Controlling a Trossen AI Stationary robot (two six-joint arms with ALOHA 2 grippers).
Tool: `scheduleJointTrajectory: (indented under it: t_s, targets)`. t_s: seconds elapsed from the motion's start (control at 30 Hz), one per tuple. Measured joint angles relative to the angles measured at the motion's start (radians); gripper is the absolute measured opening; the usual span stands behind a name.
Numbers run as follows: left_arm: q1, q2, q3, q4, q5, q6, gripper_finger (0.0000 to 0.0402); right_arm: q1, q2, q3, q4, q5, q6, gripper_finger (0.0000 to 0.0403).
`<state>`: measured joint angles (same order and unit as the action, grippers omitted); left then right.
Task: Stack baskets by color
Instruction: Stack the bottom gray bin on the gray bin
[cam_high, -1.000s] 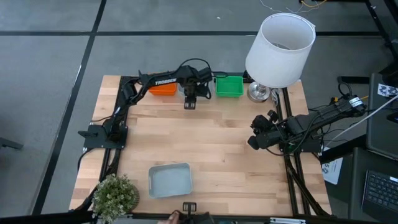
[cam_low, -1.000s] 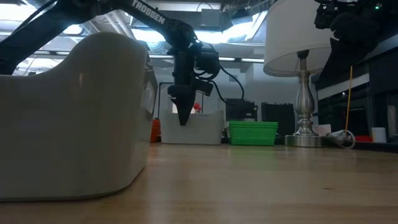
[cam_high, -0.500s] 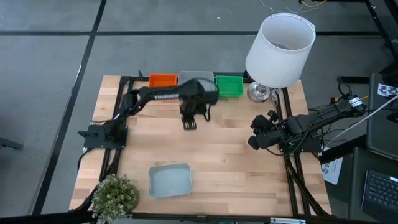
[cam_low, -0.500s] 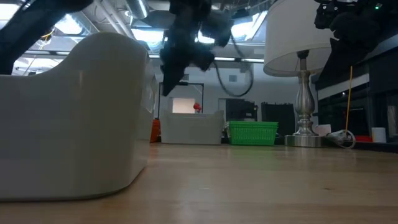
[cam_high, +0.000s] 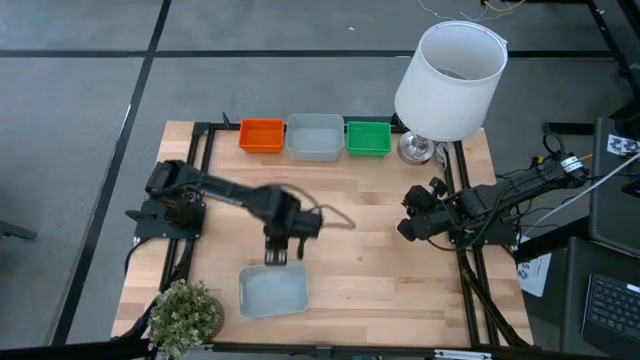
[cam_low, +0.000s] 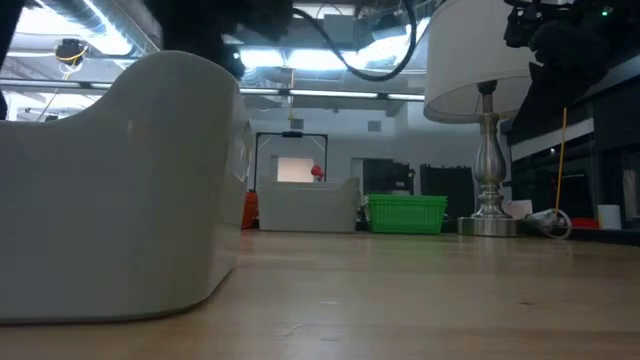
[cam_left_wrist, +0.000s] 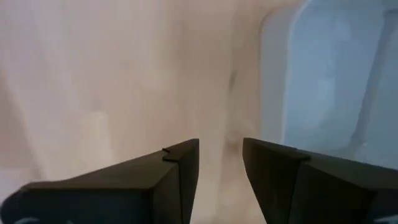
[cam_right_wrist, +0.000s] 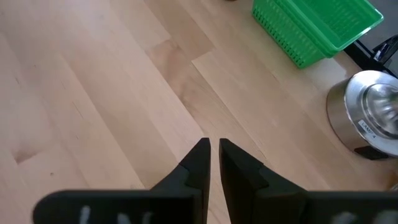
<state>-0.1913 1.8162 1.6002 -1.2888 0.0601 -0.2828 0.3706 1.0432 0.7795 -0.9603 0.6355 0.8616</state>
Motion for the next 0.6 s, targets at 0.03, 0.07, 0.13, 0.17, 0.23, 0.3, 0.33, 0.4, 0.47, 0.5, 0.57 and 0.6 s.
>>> scheduleJointTrajectory:
  t_s: [0.03,0.07,0.13,0.17,0.23,0.3,0.33,0.4,0.47,0.5,0.57,0.6]
  targets:
    - [-0.024,-0.009,-0.035,0.045,-0.007,-0.027,0.0116,0.000,0.001,0.000,0.000,0.000,0.000,0.0037]
    - [-0.046,-0.012,-0.062,0.078,-0.015,-0.055,0.0116,0.000,0.001,0.000,0.002,0.000,0.000,0.0037]
    - [-0.082,-0.013,-0.104,0.107,-0.039,-0.119,0.0116,0.000,0.002,0.000,0.006,0.000,0.000,0.0037]
    - [-0.096,-0.012,-0.120,0.108,-0.050,-0.148,0.0116,0.000,0.003,0.000,0.007,0.000,0.000,0.0037]
    - [-0.119,-0.013,-0.148,0.138,-0.054,-0.196,0.0116,0.000,0.002,0.000,0.007,0.000,0.000,0.0037]
    - [-0.135,-0.012,-0.170,0.168,-0.050,-0.235,0.0116,0.000,0.002,0.000,0.007,0.000,0.000,0.0037]
    - [-0.143,-0.012,-0.173,0.171,-0.050,-0.250,0.0116,0.000,0.002,0.000,0.007,0.000,0.000,0.0037]
    - [-0.157,-0.012,-0.173,0.193,-0.046,-0.265,0.0116,0.000,0.002,0.000,0.007,0.000,-0.001,0.0037]
    - [-0.169,-0.012,-0.173,0.206,-0.044,-0.266,0.0116,0.000,0.002,0.000,0.007,0.000,-0.001,0.0037]
    - [-0.175,-0.012,-0.173,0.218,-0.042,-0.266,0.0116,0.000,0.002,0.000,0.006,0.000,-0.001,0.0037]
    - [-0.183,-0.012,-0.173,0.244,-0.040,-0.269,0.0116,0.000,0.002,0.000,0.007,0.000,-0.001,0.0037]
    - [-0.186,-0.012,-0.173,0.247,-0.041,-0.277,0.0116,0.000,0.002,0.000,0.007,0.000,0.000,0.0037]
